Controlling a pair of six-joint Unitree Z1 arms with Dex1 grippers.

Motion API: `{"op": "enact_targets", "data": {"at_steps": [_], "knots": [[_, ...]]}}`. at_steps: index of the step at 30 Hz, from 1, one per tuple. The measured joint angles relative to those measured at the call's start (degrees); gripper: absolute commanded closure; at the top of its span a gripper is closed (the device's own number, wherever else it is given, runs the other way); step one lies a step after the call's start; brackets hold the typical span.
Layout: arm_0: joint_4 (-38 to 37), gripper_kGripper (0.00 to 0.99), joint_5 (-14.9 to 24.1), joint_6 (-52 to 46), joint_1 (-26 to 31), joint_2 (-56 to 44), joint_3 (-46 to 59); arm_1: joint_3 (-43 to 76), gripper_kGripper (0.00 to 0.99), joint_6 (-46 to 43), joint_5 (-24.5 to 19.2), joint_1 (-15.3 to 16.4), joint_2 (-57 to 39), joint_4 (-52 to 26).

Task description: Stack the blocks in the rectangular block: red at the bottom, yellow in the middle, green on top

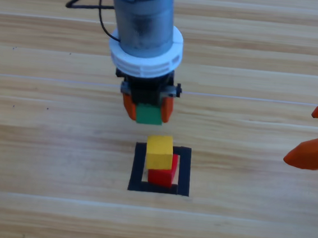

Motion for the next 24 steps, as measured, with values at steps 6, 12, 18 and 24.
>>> {"op": "enact_targets", "data": {"at_steps": [6,12,18,24], "knots": [[0.0,0.990,0.0,-1.0,-1.2,1.2,-1.9,0.0,0.001,0.0,0.0,0.0,0.0,0.0],[0.1,0.990,0.0,-1.2,-1.6,1.2,-2.0,0.0,0.001,0.0,0.0,0.0,0.0,0.0],[0.7,0.990,0.0,-1.2,-1.9,1.2,-2.0,0.0,0.001,0.0,0.0,0.0,0.0,0.0],[0.7,0.990,-0.5,-1.2,-2.3,1.2,-1.3,0.0,0.001,0.0,0.0,0.0,0.0,0.0]]}}
